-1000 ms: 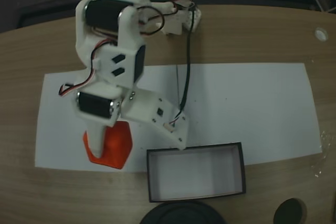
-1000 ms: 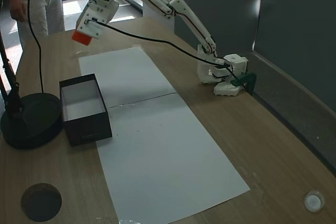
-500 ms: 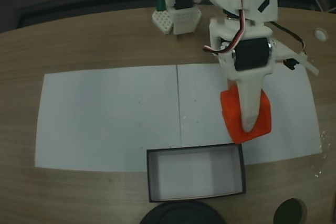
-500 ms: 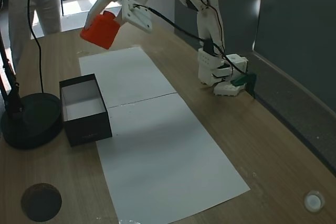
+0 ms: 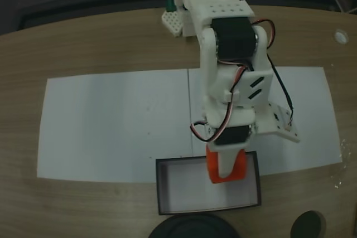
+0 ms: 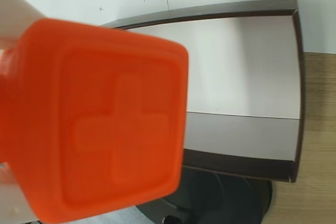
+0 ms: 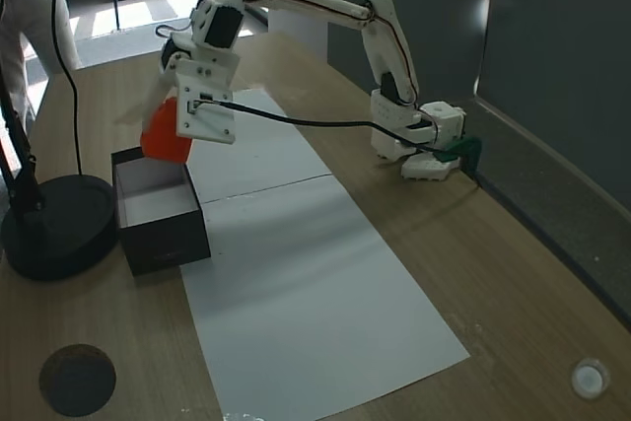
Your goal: Grab a orange square and put it in the box.
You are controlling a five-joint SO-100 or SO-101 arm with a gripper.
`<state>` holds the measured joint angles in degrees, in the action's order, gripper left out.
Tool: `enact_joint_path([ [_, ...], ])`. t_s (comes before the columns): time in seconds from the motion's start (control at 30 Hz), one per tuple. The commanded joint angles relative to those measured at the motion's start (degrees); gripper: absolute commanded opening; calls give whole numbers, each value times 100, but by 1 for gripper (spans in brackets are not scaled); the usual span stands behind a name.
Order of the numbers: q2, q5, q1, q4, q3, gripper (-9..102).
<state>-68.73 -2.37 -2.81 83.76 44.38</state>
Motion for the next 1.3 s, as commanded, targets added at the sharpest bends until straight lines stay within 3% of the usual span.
enact_joint_path([
  [0.0, 70, -18, 88, -193, -105, 7],
  [0.23, 378, 0, 132, -352, -105, 8],
  [0.43, 255, -18, 132, -202, -123, 38],
  [0.63, -782, -62, 70, 369, -123, 30],
  [0.83, -3313, 0, -237, 1151, -114, 6],
  [1.03, -6144, 0, -448, 1521, 404, 1],
  [1.27, -9501, 105, -439, 1521, 2637, 0],
])
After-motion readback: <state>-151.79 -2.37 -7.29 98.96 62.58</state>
